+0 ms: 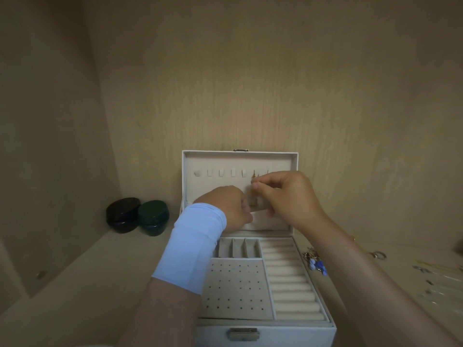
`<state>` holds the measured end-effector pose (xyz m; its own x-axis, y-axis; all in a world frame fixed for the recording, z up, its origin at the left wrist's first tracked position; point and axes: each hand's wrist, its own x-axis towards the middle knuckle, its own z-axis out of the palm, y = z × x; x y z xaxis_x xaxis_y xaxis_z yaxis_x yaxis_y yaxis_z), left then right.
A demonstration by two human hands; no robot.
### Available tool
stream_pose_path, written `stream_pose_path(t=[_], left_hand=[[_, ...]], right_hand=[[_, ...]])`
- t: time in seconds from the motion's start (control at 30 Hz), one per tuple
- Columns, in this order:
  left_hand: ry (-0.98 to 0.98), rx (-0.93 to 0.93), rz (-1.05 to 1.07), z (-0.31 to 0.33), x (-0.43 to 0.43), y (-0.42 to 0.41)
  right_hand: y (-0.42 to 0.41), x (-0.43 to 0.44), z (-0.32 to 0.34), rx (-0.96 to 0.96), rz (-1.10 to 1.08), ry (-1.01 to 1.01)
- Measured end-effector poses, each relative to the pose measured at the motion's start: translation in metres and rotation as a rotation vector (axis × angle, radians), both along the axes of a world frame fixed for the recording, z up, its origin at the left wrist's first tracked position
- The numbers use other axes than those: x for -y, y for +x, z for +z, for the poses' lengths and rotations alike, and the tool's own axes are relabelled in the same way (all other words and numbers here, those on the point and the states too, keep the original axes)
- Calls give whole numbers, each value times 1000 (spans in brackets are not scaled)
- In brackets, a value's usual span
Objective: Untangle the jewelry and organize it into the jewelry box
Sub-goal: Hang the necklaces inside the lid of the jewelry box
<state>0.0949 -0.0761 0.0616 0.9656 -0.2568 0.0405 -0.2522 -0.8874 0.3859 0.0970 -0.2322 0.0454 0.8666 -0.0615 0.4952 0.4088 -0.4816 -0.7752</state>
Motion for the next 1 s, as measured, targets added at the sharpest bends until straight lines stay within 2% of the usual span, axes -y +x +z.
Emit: stream_pose_path(t=[0.07, 0.23, 0.37, 0.5, 0.6, 0.73, 0.9, 1.0], left_hand=[[-16, -7, -10, 0, -1, 1], [-45, -8, -13, -2, -4, 3], [-36, 64, -1, -3, -4, 5], [-62, 221, 2, -4, -2, 3], [-73, 288, -22, -4, 0, 2], [-124, 294, -61, -2, 11, -2], [-265, 189, -174, -2, 44, -24], [-250, 169, -263, -6, 76, -41]], right_hand=[[3, 0, -3, 18, -24, -72], [1, 6, -4, -25, -107, -550], [-4, 5, -1, -2, -131, -660], [-6, 6, -4, -28, -87, -791], [-9, 7, -6, -21, -40, -799], [-26, 23, 7, -33, -23, -679], [-60, 81, 23, -78, -89, -629], [-86, 130, 23, -173, -129, -635]])
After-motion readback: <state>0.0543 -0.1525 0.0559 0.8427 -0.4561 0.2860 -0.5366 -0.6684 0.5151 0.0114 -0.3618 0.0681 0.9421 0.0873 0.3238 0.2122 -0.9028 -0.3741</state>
